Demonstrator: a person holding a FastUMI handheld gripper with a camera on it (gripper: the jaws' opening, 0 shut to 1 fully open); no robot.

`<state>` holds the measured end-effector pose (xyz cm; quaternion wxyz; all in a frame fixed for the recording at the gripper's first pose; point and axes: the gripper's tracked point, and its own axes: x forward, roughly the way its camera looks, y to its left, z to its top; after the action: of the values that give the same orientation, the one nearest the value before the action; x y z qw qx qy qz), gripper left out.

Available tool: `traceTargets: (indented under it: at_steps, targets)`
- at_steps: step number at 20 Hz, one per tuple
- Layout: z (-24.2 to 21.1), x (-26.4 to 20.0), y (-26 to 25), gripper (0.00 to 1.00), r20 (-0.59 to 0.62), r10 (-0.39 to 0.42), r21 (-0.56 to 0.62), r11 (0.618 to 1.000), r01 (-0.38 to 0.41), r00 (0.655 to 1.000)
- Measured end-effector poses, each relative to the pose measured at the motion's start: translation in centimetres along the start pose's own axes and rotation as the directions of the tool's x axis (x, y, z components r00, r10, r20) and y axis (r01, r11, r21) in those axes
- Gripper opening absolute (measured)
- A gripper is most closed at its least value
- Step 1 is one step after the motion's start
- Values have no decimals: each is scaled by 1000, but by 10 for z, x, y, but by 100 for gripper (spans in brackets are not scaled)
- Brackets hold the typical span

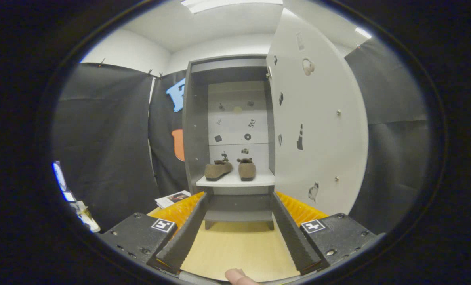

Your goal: Open the shoe cabinet door, grab the shoes and put them into the shoe cabinet, then close the shoe cabinet door.

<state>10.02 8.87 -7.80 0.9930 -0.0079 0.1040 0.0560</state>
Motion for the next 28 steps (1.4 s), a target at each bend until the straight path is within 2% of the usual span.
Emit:
traceTargets:
  at_steps: [5,11,13,14,16,19,22,28]
  targets:
    - [20,-45,-33,100,-11,27,-15,1000,-28,1000]
    - [56,-103,-125,100,29,-94,-72,993,96,995]
    - [62,-113,-157,100,27,-109,-80,991,111,994]
    - [63,-113,-169,100,22,-93,-85,992,94,995]
    - [63,-113,-194,100,1,-59,-98,993,59,998]
    - [69,-91,-248,100,9,-86,-157,984,86,996]
    - [70,-67,-273,100,-4,-64,-203,977,61,998]
    - [63,-3,-293,100,-49,-89,-134,988,82,995]
